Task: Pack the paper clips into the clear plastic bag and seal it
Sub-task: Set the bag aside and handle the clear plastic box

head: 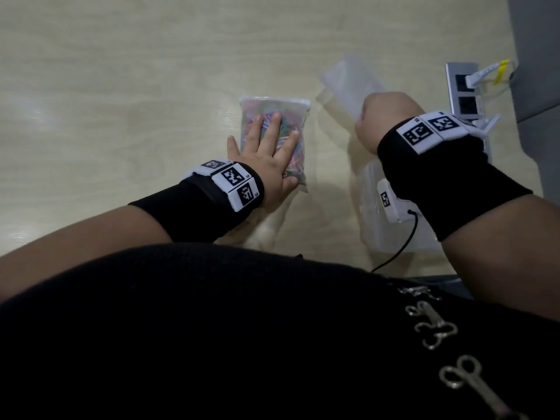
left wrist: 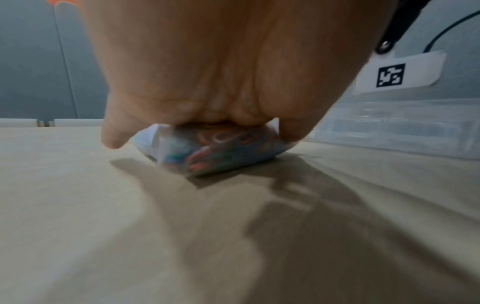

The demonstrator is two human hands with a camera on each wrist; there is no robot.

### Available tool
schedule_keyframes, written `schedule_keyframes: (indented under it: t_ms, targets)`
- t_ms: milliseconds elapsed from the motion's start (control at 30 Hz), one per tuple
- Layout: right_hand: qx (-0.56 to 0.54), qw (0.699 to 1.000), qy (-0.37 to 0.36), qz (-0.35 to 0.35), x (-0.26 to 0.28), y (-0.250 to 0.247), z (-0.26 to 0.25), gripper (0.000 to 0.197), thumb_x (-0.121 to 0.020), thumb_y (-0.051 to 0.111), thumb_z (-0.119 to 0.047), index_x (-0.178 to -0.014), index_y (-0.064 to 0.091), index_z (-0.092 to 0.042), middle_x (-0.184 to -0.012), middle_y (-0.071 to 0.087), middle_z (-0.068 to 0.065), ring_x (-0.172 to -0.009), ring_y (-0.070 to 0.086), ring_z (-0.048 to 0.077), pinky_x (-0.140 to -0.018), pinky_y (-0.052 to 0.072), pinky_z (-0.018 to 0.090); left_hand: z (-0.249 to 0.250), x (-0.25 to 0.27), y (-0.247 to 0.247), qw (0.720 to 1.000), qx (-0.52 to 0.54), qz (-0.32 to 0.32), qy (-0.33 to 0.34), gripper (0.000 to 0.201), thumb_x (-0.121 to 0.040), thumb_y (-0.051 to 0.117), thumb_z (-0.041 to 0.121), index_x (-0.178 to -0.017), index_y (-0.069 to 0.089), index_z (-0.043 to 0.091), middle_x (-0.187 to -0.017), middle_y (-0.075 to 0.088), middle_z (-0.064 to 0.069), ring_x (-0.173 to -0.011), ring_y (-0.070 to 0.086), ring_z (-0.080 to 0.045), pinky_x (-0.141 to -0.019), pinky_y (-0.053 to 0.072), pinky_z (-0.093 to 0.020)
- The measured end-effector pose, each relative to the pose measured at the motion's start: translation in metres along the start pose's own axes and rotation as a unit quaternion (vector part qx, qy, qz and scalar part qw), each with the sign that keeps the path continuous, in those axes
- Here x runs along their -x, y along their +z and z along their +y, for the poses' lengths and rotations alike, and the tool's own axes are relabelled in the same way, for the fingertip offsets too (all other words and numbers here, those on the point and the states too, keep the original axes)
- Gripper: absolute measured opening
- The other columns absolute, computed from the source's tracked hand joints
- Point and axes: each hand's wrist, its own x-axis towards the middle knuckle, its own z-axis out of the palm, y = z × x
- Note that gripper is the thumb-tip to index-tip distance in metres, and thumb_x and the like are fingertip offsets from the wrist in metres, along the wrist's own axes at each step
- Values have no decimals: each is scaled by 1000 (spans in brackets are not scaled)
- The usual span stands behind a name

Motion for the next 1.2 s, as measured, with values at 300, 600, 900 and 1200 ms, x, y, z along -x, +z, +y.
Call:
schedule_keyframes:
  t_ms: [300,600,900,1200]
  targets:
    - [-142,967,-67,202,72,-2,39,19,-93,49,-25,-100,61,-13,-107,55,14,-89,56,35,-67,35,31,4,1,-31,978,190,83,-13,83,-84,45,65,-150,8,30,-161,9,-5,-148,7,-28,-109,15,-70]
    - [-202,941,-115,244,119,50,64,18,-85,57,-22,-98,66,-13,-101,58,11,-86,60,32,-71,50,37,44,13,-35,954,72,200,210,36,-85,53,38,-120,60,33,-140,52,-2,-135,40,-32,-107,26,-60]
    - [-133,990,41,-30,139,84,83,116,-63,70,-68,-149,9,-22,-161,3,4,-148,4,23,-118,16,50,56,8,-29,937,297,169,78,19,-94,48,30,-105,61,21,-88,72,-8,-86,65,-30,-78,51,-39]
    - [-305,951,26,41,151,74,92,70,-76,70,-48,-135,40,-25,-141,46,-5,-129,44,16,-111,33,43,72,10,-32,897,418,143,32,20,-92,47,30,-109,55,23,-82,72,-6,-68,70,-28,-65,59,-46]
